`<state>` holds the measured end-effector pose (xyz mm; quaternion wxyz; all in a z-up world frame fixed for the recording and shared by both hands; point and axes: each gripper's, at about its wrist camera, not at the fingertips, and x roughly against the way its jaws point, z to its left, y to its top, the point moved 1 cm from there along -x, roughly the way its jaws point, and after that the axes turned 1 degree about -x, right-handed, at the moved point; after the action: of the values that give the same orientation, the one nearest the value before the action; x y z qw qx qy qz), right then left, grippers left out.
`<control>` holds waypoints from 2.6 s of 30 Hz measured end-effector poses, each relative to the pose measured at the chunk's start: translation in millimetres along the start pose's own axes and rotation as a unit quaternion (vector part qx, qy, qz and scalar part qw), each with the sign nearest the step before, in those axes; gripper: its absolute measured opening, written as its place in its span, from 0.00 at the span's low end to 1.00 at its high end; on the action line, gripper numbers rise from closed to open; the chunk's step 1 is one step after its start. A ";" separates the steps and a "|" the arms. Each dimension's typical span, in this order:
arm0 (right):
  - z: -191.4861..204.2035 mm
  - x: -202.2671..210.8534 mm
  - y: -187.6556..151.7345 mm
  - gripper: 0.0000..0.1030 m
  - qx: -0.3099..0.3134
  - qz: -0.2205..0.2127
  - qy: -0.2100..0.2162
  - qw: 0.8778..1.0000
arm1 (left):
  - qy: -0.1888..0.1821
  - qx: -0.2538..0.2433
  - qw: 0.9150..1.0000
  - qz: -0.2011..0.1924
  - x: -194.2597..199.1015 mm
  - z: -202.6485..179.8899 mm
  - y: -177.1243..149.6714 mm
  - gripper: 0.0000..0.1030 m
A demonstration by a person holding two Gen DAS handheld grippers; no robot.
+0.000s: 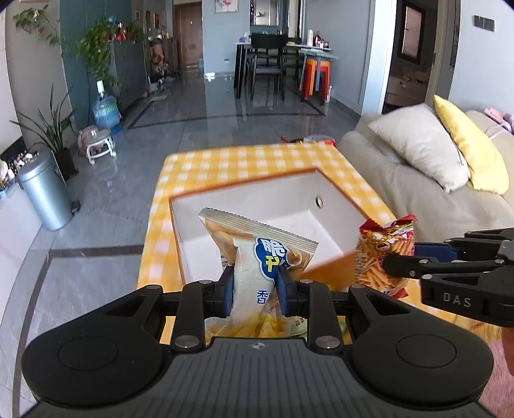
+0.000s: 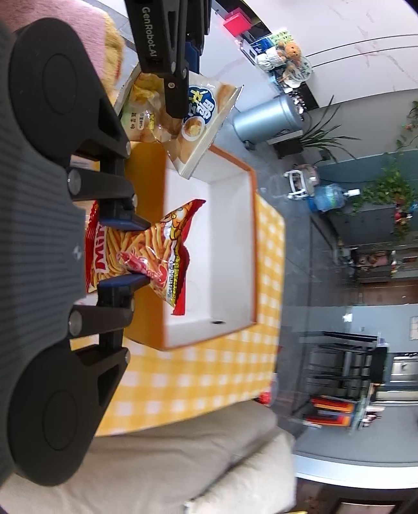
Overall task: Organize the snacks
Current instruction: 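Carry both held bags over the orange box and lower them inside, then open both tools to release the bags and lift out of the box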
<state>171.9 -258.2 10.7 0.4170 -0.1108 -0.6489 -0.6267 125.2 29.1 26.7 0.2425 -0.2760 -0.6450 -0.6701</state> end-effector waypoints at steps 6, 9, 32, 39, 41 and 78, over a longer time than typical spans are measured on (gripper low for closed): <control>-6.0 -4.3 40.6 0.25 0.035 -0.021 -0.017 0.999 | 0.006 -0.006 1.000 -0.006 -16.1 4.0 34.7 0.29; -7.7 -16.4 57.7 0.25 0.041 -0.021 -0.020 0.999 | 0.012 -0.010 1.000 0.005 -31.5 7.2 45.4 0.29; -17.2 -198.3 71.6 0.25 0.025 0.198 0.042 0.979 | 0.021 0.015 0.980 0.197 -162.8 35.8 35.4 0.29; -17.2 -233.2 54.1 0.25 0.009 0.257 0.049 0.965 | 0.022 -0.022 0.970 0.240 -181.8 23.9 28.4 0.29; -15.9 -238.6 50.8 0.25 0.007 0.265 0.048 0.963 | 0.025 -0.033 0.968 0.247 -186.8 22.1 26.0 0.29; 2.8 -145.9 62.3 0.55 0.092 0.112 -0.034 0.989 | 0.072 -0.044 0.987 0.138 -119.5 11.9 19.6 0.64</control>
<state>303.9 -188.6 -43.2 0.4704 -0.1653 -0.7010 -0.5099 226.5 36.3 -40.4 0.3663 -0.3241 -0.5515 -0.6757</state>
